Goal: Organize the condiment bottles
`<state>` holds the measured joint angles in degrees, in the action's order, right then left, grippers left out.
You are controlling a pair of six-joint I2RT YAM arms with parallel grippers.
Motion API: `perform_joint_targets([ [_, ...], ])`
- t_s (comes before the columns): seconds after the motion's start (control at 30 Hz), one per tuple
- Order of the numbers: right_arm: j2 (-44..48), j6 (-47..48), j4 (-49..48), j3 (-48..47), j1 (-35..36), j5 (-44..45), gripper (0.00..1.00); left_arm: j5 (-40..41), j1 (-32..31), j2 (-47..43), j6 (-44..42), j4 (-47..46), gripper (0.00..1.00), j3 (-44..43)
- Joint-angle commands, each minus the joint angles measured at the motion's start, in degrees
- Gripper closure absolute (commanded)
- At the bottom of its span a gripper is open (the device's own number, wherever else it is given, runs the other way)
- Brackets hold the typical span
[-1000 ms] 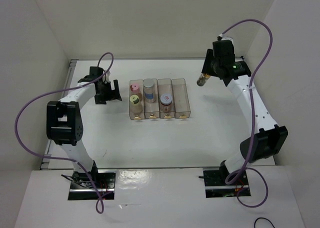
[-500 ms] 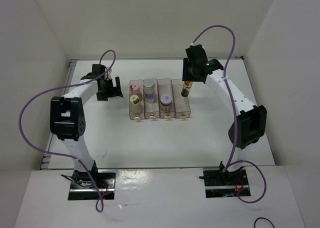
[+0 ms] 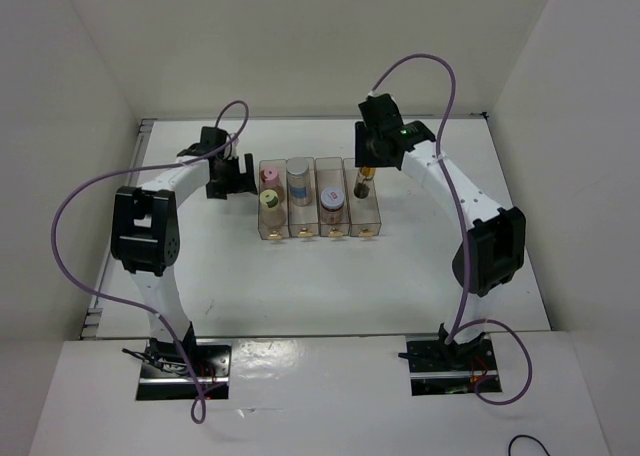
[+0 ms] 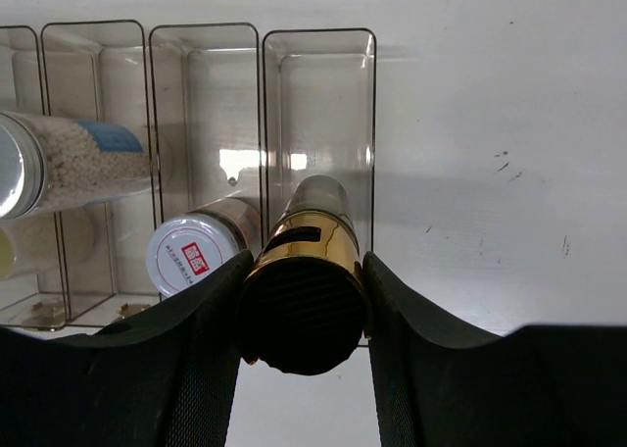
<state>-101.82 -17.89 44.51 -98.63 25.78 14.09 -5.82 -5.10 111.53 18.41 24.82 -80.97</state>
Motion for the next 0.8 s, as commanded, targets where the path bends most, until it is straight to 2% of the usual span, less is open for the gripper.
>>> perform_joint_targets([
  [0.0,-0.2,0.7,-3.6,0.0,0.8,0.0,0.89,-0.3,0.3,1.6,0.7,-1.2,0.00,-2.6],
  [0.77,0.3,-0.5,-5.8,5.1,0.8,0.5,0.89,-2.8,-1.4,5.6,-1.4,0.5,0.00,-8.4],
])
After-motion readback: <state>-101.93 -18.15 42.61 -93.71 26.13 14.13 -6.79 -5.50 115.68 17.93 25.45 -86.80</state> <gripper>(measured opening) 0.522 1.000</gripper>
